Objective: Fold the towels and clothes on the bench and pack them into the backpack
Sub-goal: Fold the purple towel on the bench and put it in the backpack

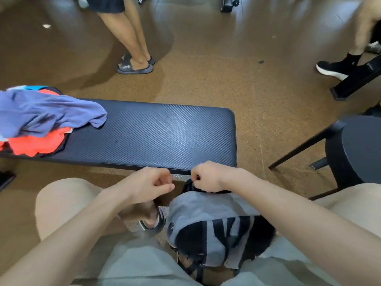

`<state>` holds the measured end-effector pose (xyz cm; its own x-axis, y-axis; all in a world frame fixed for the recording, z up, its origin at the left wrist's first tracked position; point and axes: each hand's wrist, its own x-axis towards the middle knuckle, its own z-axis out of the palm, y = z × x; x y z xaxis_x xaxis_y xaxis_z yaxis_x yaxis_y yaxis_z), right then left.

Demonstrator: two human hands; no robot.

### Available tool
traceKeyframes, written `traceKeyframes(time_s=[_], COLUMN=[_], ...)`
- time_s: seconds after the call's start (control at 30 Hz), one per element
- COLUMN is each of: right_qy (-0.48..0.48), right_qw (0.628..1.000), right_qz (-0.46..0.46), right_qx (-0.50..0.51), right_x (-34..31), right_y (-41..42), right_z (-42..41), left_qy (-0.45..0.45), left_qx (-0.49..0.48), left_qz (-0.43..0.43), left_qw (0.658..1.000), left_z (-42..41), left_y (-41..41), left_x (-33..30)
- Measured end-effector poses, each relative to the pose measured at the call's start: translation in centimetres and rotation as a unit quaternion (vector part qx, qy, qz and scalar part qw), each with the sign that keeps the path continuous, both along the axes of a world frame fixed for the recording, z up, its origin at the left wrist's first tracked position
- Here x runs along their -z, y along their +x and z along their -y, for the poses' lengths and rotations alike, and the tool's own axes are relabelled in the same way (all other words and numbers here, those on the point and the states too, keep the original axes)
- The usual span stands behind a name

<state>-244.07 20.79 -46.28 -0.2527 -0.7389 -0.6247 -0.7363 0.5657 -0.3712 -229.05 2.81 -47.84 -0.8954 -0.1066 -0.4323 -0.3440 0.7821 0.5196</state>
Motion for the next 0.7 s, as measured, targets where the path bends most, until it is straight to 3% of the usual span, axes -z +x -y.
traceKeyframes(time_s=[0.17, 0.33, 0.5, 0.7], right_qy=[-0.174, -0.223, -0.243, -0.247], right_qw=[0.980, 0.971, 0.968, 0.964], right_qz=[-0.014, -0.001, -0.021, 0.005], right_qx=[0.094, 0.082, 0.058, 0.097], right_x=[-1.8, -1.2, 0.4, 2.9], right_y=[-1.3, -0.3, 0.6, 0.5], right_z=[6.7, 14.0, 20.7, 25.1], left_qy=[-0.129, -0.199, -0.253, -0.240], left_qx=[-0.185, -0.342, -0.378, -0.349], left_qz=[-0.110, -0.146, -0.143, -0.124], left_qw=[0.968, 0.907, 0.879, 0.897], left_z=[5.9, 13.1, 19.6, 21.3], left_y=[-0.8, -0.9, -0.4, -2.3], left_x=[-1.0, -1.0, 1.2, 4.3])
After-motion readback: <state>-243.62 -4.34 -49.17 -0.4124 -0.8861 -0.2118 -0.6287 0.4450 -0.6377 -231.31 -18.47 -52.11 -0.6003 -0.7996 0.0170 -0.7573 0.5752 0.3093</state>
